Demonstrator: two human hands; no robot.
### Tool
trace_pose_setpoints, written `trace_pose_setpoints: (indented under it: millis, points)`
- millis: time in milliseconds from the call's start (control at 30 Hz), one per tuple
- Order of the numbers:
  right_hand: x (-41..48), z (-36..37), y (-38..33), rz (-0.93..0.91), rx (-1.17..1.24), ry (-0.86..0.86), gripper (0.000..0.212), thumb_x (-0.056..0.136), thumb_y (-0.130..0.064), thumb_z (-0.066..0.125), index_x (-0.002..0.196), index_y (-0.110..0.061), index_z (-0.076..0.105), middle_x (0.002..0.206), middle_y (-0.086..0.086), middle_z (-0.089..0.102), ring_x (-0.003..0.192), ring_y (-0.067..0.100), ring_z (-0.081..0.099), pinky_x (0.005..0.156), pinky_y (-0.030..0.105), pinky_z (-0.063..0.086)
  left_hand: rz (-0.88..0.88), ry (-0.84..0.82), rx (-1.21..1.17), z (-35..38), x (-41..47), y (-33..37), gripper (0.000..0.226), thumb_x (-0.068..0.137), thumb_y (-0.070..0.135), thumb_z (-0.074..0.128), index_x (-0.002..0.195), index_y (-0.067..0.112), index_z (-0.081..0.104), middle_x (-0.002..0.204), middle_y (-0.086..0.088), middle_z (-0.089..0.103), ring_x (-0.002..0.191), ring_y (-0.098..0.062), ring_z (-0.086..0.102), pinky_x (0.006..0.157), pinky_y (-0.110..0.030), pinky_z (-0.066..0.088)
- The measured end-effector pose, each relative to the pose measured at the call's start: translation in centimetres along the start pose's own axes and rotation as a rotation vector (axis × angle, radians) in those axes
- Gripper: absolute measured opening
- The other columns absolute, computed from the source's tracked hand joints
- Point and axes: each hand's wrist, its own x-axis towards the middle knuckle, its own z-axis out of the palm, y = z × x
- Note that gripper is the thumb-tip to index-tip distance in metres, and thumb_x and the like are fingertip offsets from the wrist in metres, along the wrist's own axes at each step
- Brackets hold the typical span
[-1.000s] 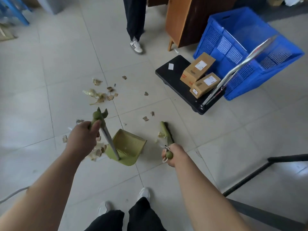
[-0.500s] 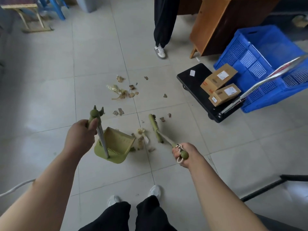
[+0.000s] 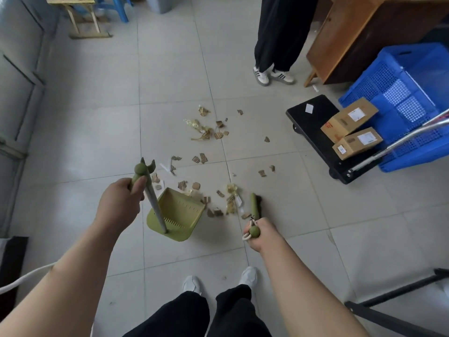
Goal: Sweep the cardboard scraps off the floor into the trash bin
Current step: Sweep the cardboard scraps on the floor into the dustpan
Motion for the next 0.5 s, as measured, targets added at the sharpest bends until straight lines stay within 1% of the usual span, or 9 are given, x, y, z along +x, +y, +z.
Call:
trace_pose_setpoints:
  millis: [100,167,200,233,267,300,333,433,500]
  points:
    - [-0.5,4.6,0.9,-0.008,0.021,-0.064,0.023,0.065,0.007,0.024,0.065,-0.013,0.035,0.03,0.0,0.036,0.02,0.009,0.031,0.051,0.02,0.018,-0.039,0.02,-0.016,-0.9,0.3,-1.2,0.043,0.098,0.039,0.046,0.073,0.006,0.058,0.056,-0.002,0.057,0.047,-0.022,0.048,0.048,-0.028,0.035]
    - [-0.7,6.8,0.7,-0.013,0.034,-0.094,0.023,0.061,0.007,0.024,0.065,-0.013,0.034,0.03,0.0,0.037,0.019,0.009,0.031,0.048,0.019,0.021,-0.044,0.027,-0.024,-1.2,0.4,-1.7,0.043,0.098,0.04,0.047,0.072,0.007,0.058,0.054,-0.002,0.056,0.046,-0.021,0.048,0.047,-0.028,0.034]
    - [-0.7,7.5,0.5,-0.012,0.026,-0.103,0.023,0.061,0.007,0.023,0.065,-0.013,0.033,0.03,0.0,0.037,0.019,0.009,0.031,0.043,0.017,0.024,-0.041,0.03,-0.025,-1.3,0.4,-1.8,0.043,0.098,0.04,0.046,0.071,0.008,0.058,0.054,-0.002,0.056,0.045,-0.021,0.048,0.047,-0.028,0.034]
    - [-0.6,8.0,0.1,-0.007,0.02,-0.109,0.025,0.067,0.008,0.02,0.064,-0.013,0.032,0.032,0.0,0.036,0.019,0.009,0.03,0.037,0.011,0.026,-0.039,0.034,-0.026,-1.4,0.5,-1.9,0.043,0.098,0.04,0.046,0.071,0.008,0.058,0.053,-0.003,0.056,0.046,-0.02,0.048,0.047,-0.028,0.034]
    - [-0.3,8.1,-0.4,0.005,0.029,-0.119,0.03,0.079,0.008,0.017,0.064,-0.014,0.032,0.035,0.0,0.037,0.018,0.009,0.03,0.032,0.008,0.026,-0.037,0.038,-0.029,-1.4,0.6,-1.8,0.043,0.098,0.039,0.046,0.071,0.009,0.058,0.054,-0.002,0.056,0.047,-0.02,0.048,0.047,-0.028,0.034]
    - [-0.2,7.8,-1.0,0.02,0.041,-0.136,0.034,0.088,0.003,0.014,0.065,-0.015,0.032,0.04,0.0,0.037,0.018,0.009,0.03,0.029,0.007,0.025,-0.034,0.04,-0.034,-1.5,0.7,-1.7,0.043,0.099,0.039,0.046,0.071,0.009,0.058,0.054,-0.001,0.056,0.048,-0.019,0.048,0.047,-0.027,0.034]
    - [-0.1,7.4,-1.7,0.036,0.053,-0.154,0.036,0.093,-0.001,0.013,0.066,-0.014,0.033,0.043,0.0,0.037,0.019,0.008,0.031,0.026,0.007,0.024,-0.031,0.039,-0.039,-1.5,0.8,-1.5,0.043,0.099,0.039,0.046,0.071,0.009,0.058,0.055,0.0,0.056,0.048,-0.019,0.047,0.047,-0.027,0.034]
    - [-0.2,5.7,-3.7,0.069,0.038,-0.179,0.037,0.094,-0.006,0.014,0.065,-0.015,0.035,0.036,0.001,0.038,0.02,0.008,0.034,0.024,0.009,0.023,-0.019,0.019,-0.05,-1.3,1.3,-0.1,0.044,0.099,0.04,0.045,0.072,0.008,0.058,0.056,0.0,0.055,0.049,-0.02,0.046,0.048,-0.029,0.035]
    - [-0.1,4.9,-4.9,0.044,-0.011,-0.165,0.037,0.092,-0.004,0.014,0.062,-0.016,0.032,0.035,0.001,0.037,0.021,0.009,0.034,0.025,0.009,0.025,-0.005,0.012,-0.05,-0.9,1.8,1.2,0.045,0.099,0.04,0.045,0.072,0.007,0.058,0.057,-0.003,0.056,0.05,-0.022,0.046,0.05,-0.03,0.036]
